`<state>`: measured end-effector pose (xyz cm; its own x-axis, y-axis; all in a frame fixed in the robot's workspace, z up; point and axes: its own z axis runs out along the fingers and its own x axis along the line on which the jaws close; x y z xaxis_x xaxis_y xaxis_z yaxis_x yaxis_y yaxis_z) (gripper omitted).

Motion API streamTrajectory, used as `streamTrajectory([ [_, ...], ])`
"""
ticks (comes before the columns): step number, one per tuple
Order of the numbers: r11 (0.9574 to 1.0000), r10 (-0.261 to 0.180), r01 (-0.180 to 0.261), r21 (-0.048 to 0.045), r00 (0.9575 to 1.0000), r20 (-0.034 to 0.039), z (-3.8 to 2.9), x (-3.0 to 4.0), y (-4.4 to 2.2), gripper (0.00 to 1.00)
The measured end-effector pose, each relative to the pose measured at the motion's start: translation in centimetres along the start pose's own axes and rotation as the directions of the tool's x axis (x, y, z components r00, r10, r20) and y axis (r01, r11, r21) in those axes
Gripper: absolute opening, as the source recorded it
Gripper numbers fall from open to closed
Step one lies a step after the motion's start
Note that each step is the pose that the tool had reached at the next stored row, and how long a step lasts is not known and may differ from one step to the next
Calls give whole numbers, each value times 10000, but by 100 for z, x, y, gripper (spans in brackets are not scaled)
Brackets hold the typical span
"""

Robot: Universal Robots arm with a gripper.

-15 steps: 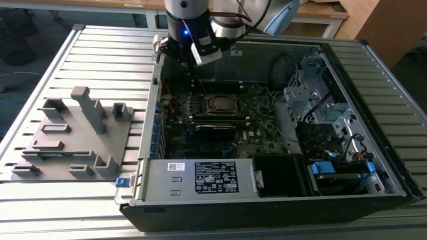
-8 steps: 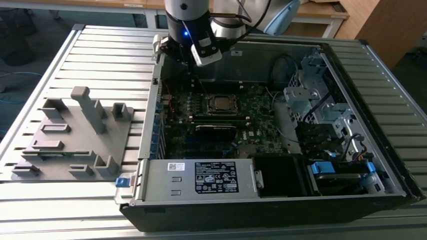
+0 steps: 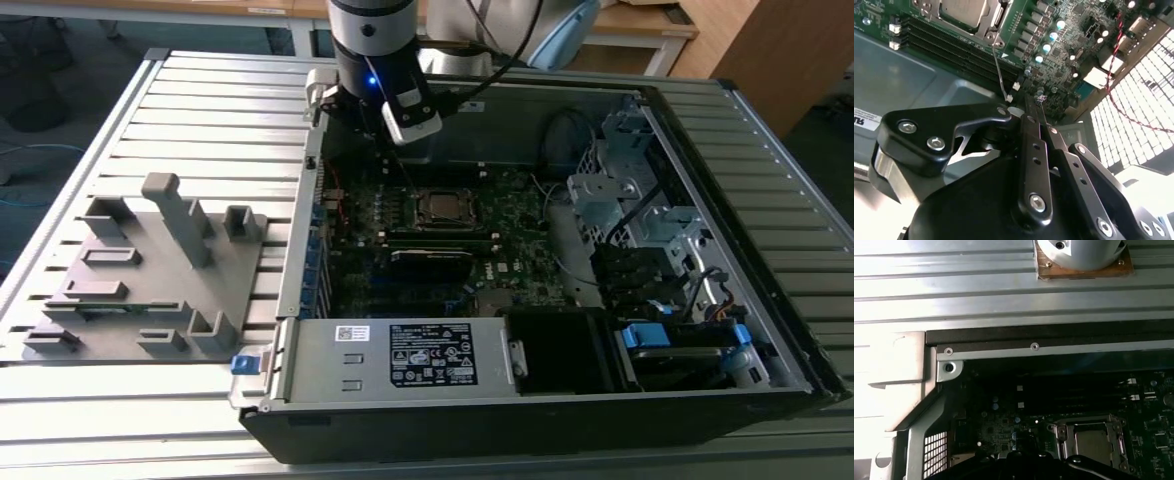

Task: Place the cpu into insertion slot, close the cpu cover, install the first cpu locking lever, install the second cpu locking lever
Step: 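Install the first cpu locking lever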

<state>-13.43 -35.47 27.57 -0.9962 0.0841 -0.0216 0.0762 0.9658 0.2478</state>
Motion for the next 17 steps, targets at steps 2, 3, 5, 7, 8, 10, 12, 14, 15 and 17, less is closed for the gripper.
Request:
streamTrajectory([
  [2,10000,1,-1,-44,10000,-6,0,0,-1,11],
  [3,9999,4,-4,-134,10000,-12,4,-1,-3,11],
  [5,9995,13,-14,-307,10000,-26,13,0,-7,11],
  [7,9995,15,-15,-329,10000,-25,26,1,-10,11],
  [8,9995,15,-16,-326,10000,-27,41,1,-14,11],
  [10,9995,14,-15,-327,10000,-27,78,1,-24,11],
  [12,9995,14,-14,-327,10000,-28,108,2,-32,11],
  [14,9995,13,-14,-325,10000,-29,111,-2,-31,11],
  [15,9995,12,-13,-326,10000,-29,114,-6,-30,11],
  [17,9995,13,-14,-326,10000,-28,120,-15,-26,11],
])
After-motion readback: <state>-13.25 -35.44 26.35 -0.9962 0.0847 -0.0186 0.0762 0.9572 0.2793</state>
